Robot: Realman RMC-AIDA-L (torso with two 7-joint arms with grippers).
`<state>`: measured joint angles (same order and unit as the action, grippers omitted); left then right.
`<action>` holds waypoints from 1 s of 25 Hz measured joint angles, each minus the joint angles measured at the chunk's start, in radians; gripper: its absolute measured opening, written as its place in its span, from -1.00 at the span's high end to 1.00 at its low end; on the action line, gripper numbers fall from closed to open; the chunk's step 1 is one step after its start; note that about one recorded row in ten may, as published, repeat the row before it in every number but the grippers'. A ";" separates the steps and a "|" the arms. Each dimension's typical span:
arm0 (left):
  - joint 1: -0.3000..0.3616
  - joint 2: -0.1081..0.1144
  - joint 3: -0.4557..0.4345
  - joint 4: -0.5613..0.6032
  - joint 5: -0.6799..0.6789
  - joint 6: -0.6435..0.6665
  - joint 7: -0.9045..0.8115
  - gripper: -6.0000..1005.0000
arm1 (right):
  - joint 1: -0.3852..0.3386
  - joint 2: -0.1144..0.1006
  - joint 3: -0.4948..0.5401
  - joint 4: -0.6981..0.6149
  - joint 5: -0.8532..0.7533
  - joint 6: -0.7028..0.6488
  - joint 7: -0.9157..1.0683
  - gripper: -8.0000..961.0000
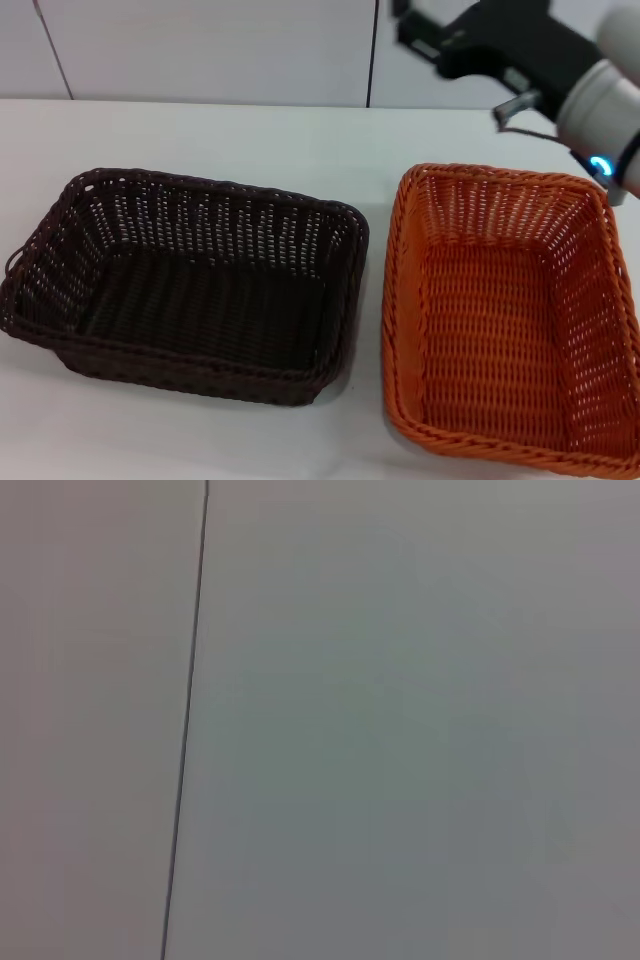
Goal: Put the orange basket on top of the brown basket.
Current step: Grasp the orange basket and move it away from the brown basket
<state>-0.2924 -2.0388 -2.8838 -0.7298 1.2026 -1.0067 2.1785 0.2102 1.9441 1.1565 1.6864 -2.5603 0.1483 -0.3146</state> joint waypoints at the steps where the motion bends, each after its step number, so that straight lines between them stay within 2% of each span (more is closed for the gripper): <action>1: 0.000 0.000 0.000 0.000 0.000 0.000 0.000 -0.07 | 0.000 0.000 0.000 0.000 0.000 0.000 0.000 -0.55; 2: -0.001 0.000 0.000 0.001 -0.006 0.000 0.000 -0.07 | 0.006 0.000 0.009 0.023 0.001 0.060 -0.022 -0.55; 3: -0.001 0.000 0.000 0.001 -0.006 0.000 0.000 -0.07 | 0.015 0.008 0.032 0.070 0.005 0.179 -0.066 -0.55; 4: -0.001 0.000 0.000 0.001 -0.006 0.000 0.000 -0.07 | 0.015 0.008 0.032 0.070 0.005 0.179 -0.066 -0.55; 6: -0.001 0.002 0.000 0.001 -0.022 -0.001 0.000 -0.07 | 0.022 0.027 0.063 0.120 0.009 0.300 -0.114 -0.55; 7: -0.001 0.002 0.000 0.001 -0.022 -0.001 0.000 -0.07 | 0.026 0.039 0.079 0.144 0.009 0.358 -0.138 -0.55; 8: -0.001 0.003 0.000 0.001 -0.023 -0.002 0.000 -0.07 | 0.032 0.060 0.107 0.185 0.010 0.459 -0.183 -0.55; 9: -0.001 0.003 0.000 0.001 -0.023 -0.002 0.000 -0.07 | 0.032 0.060 0.107 0.185 0.010 0.459 -0.183 -0.55; 10: -0.002 0.003 0.000 0.000 -0.024 -0.002 0.000 -0.07 | 0.046 0.087 0.142 0.226 0.010 0.579 -0.233 -0.55; 11: -0.002 0.003 0.000 0.000 -0.024 -0.002 0.000 -0.07 | 0.046 0.087 0.142 0.226 0.010 0.579 -0.233 -0.55; 12: -0.005 0.003 0.000 -0.003 -0.025 -0.003 0.000 -0.07 | 0.057 0.100 0.159 0.243 0.010 0.644 -0.255 -0.55; 13: -0.006 0.003 0.000 -0.003 -0.025 -0.003 0.000 -0.07 | 0.084 0.119 0.184 0.265 0.011 0.754 -0.289 -0.55; 17: -0.010 0.005 0.000 -0.002 -0.029 -0.002 0.000 -0.07 | 0.135 0.122 0.191 0.272 0.032 0.852 -0.307 -0.55; 18: -0.010 0.006 0.000 0.000 -0.032 -0.002 0.000 -0.07 | 0.180 0.116 0.194 0.252 0.083 0.918 -0.315 -0.55; 21: -0.009 0.007 0.000 0.001 -0.034 -0.001 0.000 -0.07 | 0.220 0.109 0.202 0.225 0.142 0.973 -0.327 -0.55; 23: -0.005 0.007 0.000 0.001 -0.042 0.002 -0.002 -0.07 | 0.287 0.101 0.227 0.195 0.238 1.088 -0.338 -0.55; 24: -0.003 0.007 0.000 0.001 -0.045 0.003 -0.002 -0.06 | 0.287 0.101 0.227 0.195 0.238 1.088 -0.338 -0.55; 25: -0.003 0.007 0.000 0.001 -0.045 0.003 -0.002 -0.06 | 0.318 0.099 0.249 0.189 0.289 1.162 -0.347 -0.55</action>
<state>-0.2956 -2.0315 -2.8842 -0.7286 1.1577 -1.0039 2.1769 0.5283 2.0428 1.4053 1.8756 -2.2715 1.3099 -0.6620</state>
